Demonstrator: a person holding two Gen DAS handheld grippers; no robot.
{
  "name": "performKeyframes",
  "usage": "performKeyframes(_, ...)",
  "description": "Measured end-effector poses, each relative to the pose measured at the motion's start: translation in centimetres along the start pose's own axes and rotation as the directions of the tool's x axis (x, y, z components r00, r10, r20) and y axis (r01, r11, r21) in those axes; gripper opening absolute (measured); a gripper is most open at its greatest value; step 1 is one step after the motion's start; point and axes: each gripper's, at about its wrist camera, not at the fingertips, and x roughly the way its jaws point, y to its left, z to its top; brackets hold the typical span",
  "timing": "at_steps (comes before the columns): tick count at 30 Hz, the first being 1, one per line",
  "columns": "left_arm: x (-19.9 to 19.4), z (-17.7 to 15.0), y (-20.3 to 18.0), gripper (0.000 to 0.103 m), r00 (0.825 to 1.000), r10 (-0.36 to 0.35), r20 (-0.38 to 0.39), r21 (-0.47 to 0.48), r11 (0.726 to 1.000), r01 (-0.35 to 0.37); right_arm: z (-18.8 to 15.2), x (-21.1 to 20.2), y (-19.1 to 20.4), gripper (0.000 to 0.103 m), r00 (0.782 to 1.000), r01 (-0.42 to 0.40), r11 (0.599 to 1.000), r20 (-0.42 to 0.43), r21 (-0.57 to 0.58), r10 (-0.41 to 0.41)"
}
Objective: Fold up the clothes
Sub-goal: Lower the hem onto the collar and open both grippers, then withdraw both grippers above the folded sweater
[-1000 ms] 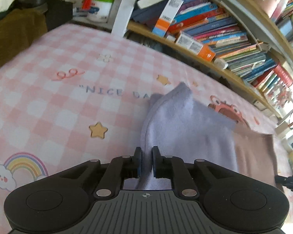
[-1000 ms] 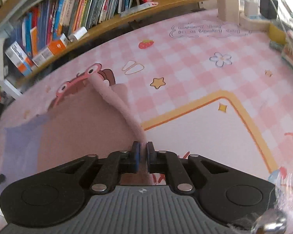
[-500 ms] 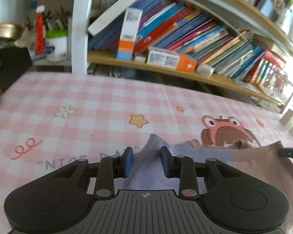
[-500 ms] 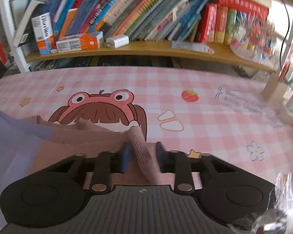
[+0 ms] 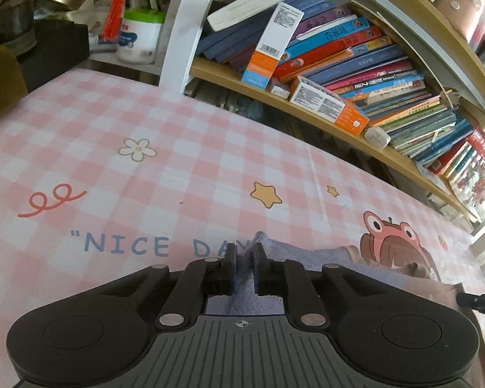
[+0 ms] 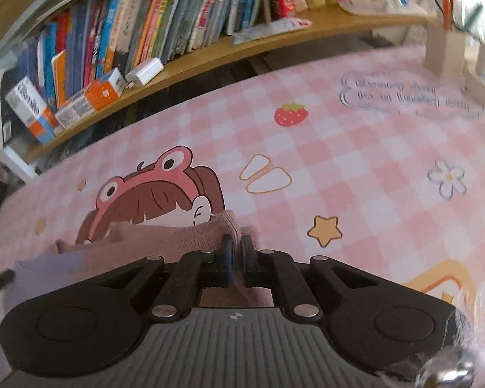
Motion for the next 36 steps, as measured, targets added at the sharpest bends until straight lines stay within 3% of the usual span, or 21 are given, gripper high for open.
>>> performKeyframes(2, -0.6, 0.2, -0.1, 0.027, 1.0, 0.025, 0.016, 0.0, 1.0, -0.025, -0.1, -0.4, 0.7, 0.013, 0.999, 0.032, 0.998, 0.02, -0.049, -0.031)
performKeyframes(3, -1.1, 0.2, -0.2, 0.034, 0.999, 0.036, 0.031, 0.001, 0.999, -0.036, -0.1, -0.7, 0.9, 0.024, 0.998, 0.045, 0.997, 0.035, -0.068, -0.043)
performKeyframes(4, -1.7, 0.3, -0.3, 0.037, 0.998, 0.042, 0.048, 0.001, 0.999, -0.042, -0.2, -0.9, 1.1, 0.045, 0.997, 0.061, 0.995, 0.051, -0.083, -0.056)
performKeyframes(5, -2.3, 0.3, -0.3, 0.046, 0.997, 0.044, 0.066, 0.001, 0.999, -0.044, -0.3, -1.3, 1.3, 0.052, 0.995, 0.073, 0.993, 0.068, -0.096, -0.066)
performKeyframes(6, -3.1, 0.4, -0.4, 0.053, 0.995, 0.043, 0.086, 0.002, 0.999, -0.043, -0.4, -1.7, 1.5, 0.055, 0.994, 0.081, 0.991, 0.085, -0.107, -0.072)
performKeyframes(8, -4.4, 0.2, -0.6, 0.056, 0.993, 0.041, 0.113, 0.01, 0.999, -0.042, -0.7, -2.7, 1.6, 0.059, 0.992, 0.084, 0.989, 0.108, -0.124, -0.071)
performKeyframes(10, -5.5, -0.1, -1.1, 0.059, 0.992, 0.042, 0.123, 0.024, 0.999, -0.046, -1.1, -3.6, 1.7, 0.071, 0.989, 0.094, 0.986, 0.129, -0.137, -0.076)
performKeyframes(14, -7.6, -1.5, -2.3, 0.07, 0.99, 0.065, 0.124, 0.062, 0.995, -0.073, -2.4, -5.6, 2.1, 0.078, 0.983, 0.11, 0.978, 0.167, -0.175, -0.08)
performKeyframes(22, -10.6, -5.2, -4.6, 0.073, 0.994, 0.067, 0.083, 0.09, 0.993, -0.075, -5.4, -9.0, 2.5, 0.088, 0.98, 0.138, 0.96, 0.175, -0.242, -0.097)
performKeyframes(28, -12.5, -7.9, -6.8, 0.075, 0.997, 0.04, 0.062, 0.095, 0.994, -0.046, -8.4, -11.2, 2.0, 0.09, 0.982, 0.129, 0.961, 0.165, -0.243, -0.09)
performKeyframes(36, -14.7, -10.7, -8.5, 0.076, 0.997, 0.059, 0.054, 0.095, 0.993, -0.064, -12.0, -13.9, 0.7, 0.09, 0.985, 0.121, 0.956, 0.149, -0.268, -0.083)
